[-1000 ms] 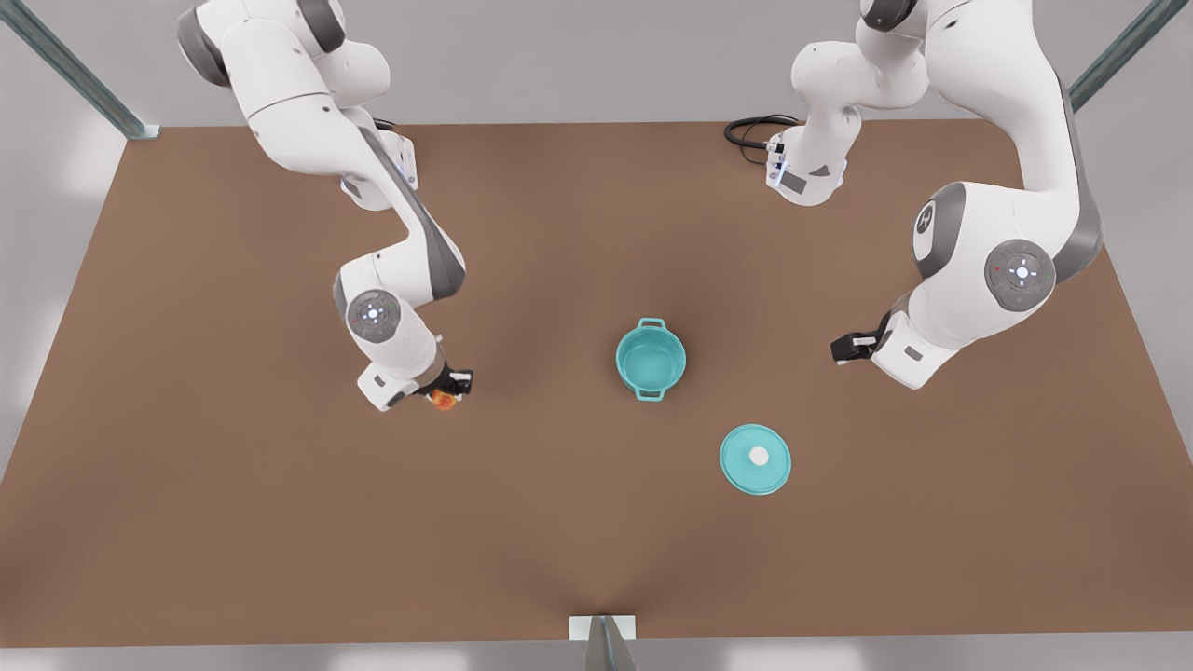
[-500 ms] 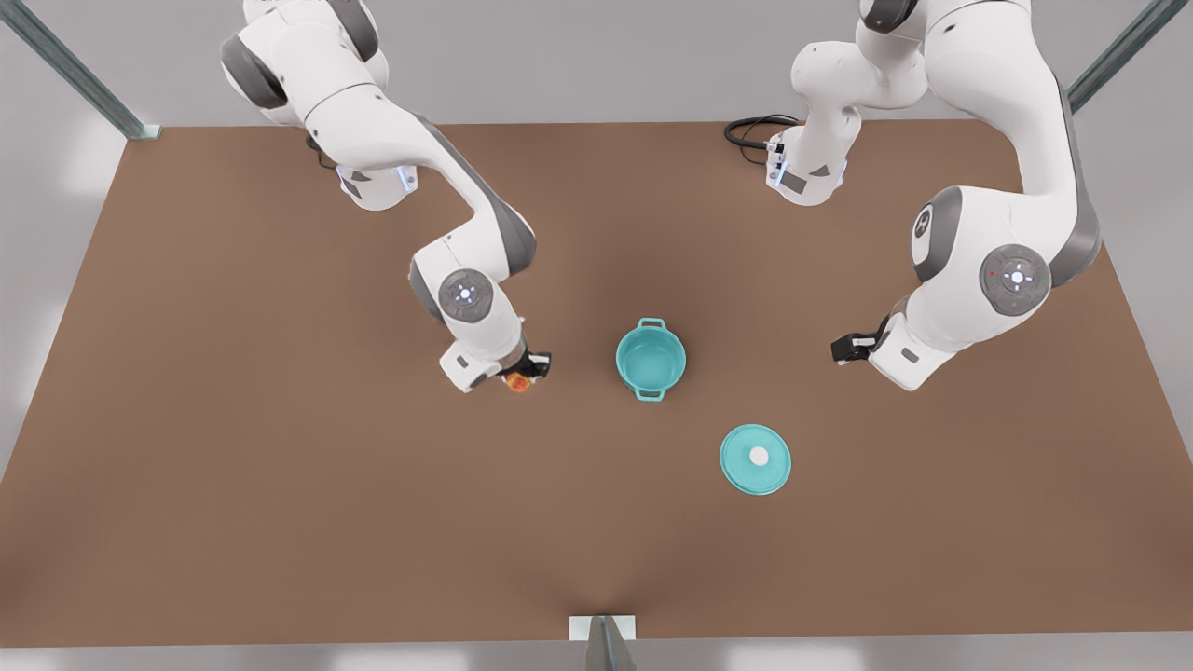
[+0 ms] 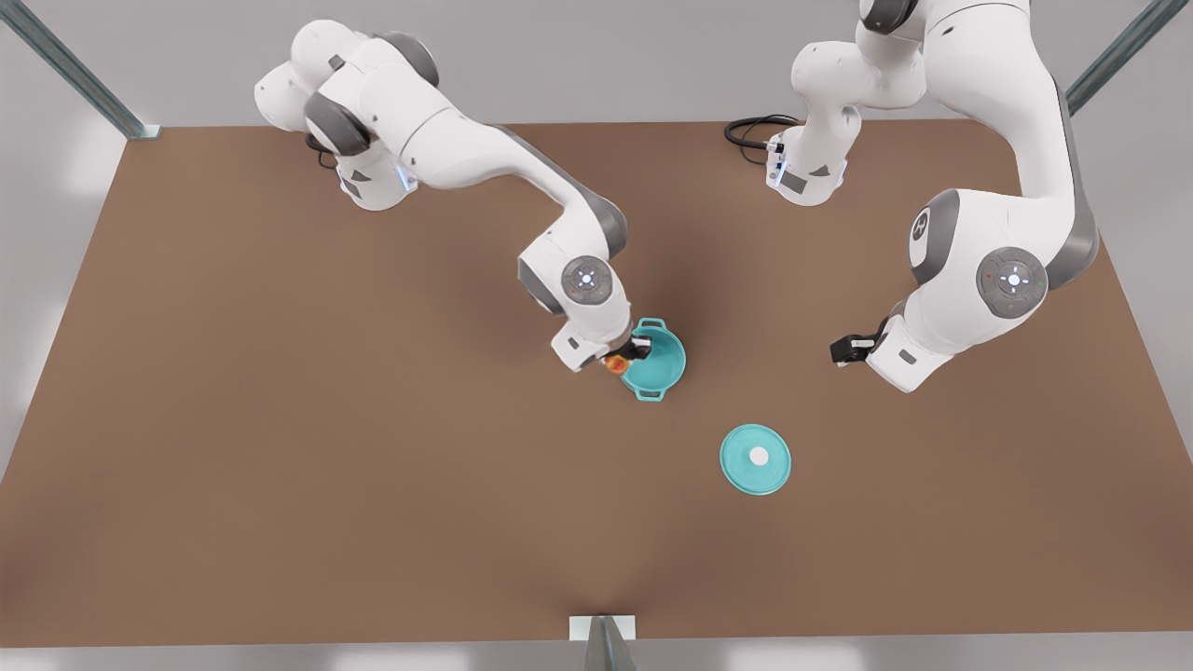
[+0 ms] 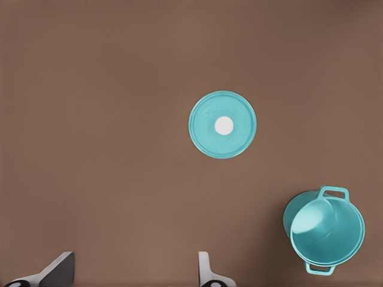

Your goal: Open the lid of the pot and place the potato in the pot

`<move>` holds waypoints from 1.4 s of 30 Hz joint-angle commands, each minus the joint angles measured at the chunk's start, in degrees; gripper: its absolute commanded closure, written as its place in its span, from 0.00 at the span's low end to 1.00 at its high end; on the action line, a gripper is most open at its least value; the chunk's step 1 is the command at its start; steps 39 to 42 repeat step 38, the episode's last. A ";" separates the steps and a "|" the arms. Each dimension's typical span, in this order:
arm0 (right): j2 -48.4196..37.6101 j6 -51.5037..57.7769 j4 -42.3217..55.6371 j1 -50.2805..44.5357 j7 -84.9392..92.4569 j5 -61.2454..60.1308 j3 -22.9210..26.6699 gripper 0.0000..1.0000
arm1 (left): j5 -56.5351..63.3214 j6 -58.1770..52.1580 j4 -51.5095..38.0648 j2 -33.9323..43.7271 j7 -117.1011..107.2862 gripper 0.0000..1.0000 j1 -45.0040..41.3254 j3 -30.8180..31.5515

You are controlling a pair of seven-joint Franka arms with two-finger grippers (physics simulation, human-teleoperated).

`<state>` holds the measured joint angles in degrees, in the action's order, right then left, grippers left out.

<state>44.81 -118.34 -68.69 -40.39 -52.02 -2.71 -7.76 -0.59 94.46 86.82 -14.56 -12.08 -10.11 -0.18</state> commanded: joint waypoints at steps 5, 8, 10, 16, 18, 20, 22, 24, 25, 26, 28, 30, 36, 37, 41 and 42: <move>5.38 -5.59 4.18 -3.29 -18.29 0.17 1.34 0.46 | -0.02 0.28 0.02 -0.20 0.48 0.00 0.00 0.09; 7.57 -13.50 4.97 -3.55 -20.05 0.17 1.17 0.45 | -0.02 0.37 0.02 -0.29 0.57 0.00 0.00 0.00; 8.89 -13.50 6.90 -6.18 -20.76 0.17 3.97 0.45 | -0.02 0.37 0.02 -0.29 0.48 0.00 0.00 0.00; 10.65 -13.50 7.08 -8.91 -22.52 0.08 3.45 0.45 | 0.06 0.37 0.02 -0.29 0.48 0.00 -0.09 0.09; 11.18 -13.50 7.08 -9.26 -22.52 0.08 3.45 0.45 | 0.07 0.28 0.02 -0.29 0.48 0.00 -0.09 0.09; 11.27 -13.50 7.08 -9.26 -22.52 0.08 3.45 0.45 | 0.07 0.28 0.02 -0.29 0.48 0.00 0.00 0.09; 11.27 -13.41 6.99 -9.26 -22.25 0.08 3.54 0.15 | -0.02 0.28 0.02 -0.29 0.57 0.00 0.00 0.00; 11.18 -13.24 6.99 -9.18 -21.90 0.08 3.63 0.00 | -0.02 0.37 0.02 -0.38 0.57 0.00 0.00 0.00; 11.09 -13.15 6.99 -9.18 -21.90 0.08 3.71 0.00 | -0.02 0.37 0.11 -0.38 0.57 0.00 0.09 0.00; 10.65 -12.71 6.99 -9.09 -21.81 0.08 3.98 0.00 | -0.02 0.37 0.02 -0.38 0.57 0.00 0.09 0.00; 2.22 2.30 6.82 -4.70 -20.59 0.61 3.72 0.00 | -0.02 0.37 0.02 -0.38 0.57 0.00 0.09 0.00; -5.69 24.54 6.56 9.53 1.11 0.96 3.45 0.00 | -0.46 0.28 -0.16 -0.29 0.92 0.00 0.09 0.00; -10.44 28.86 5.94 39.68 44.10 13.26 3.45 0.00 | -0.37 -0.07 -3.58 -1.61 1.01 0.00 -0.09 0.18; -11.59 28.78 6.12 40.83 48.85 13.26 3.71 0.00 | -0.37 0.02 -3.58 -1.70 1.10 0.00 -0.09 0.18; -11.59 28.69 6.12 40.75 48.59 13.26 3.27 0.00 | -0.46 0.02 -3.58 -1.70 1.10 0.00 -0.09 0.18; -11.59 28.69 6.12 40.75 48.59 13.26 3.27 0.00 | -0.46 0.02 -3.58 -1.70 1.10 0.00 -0.09 0.18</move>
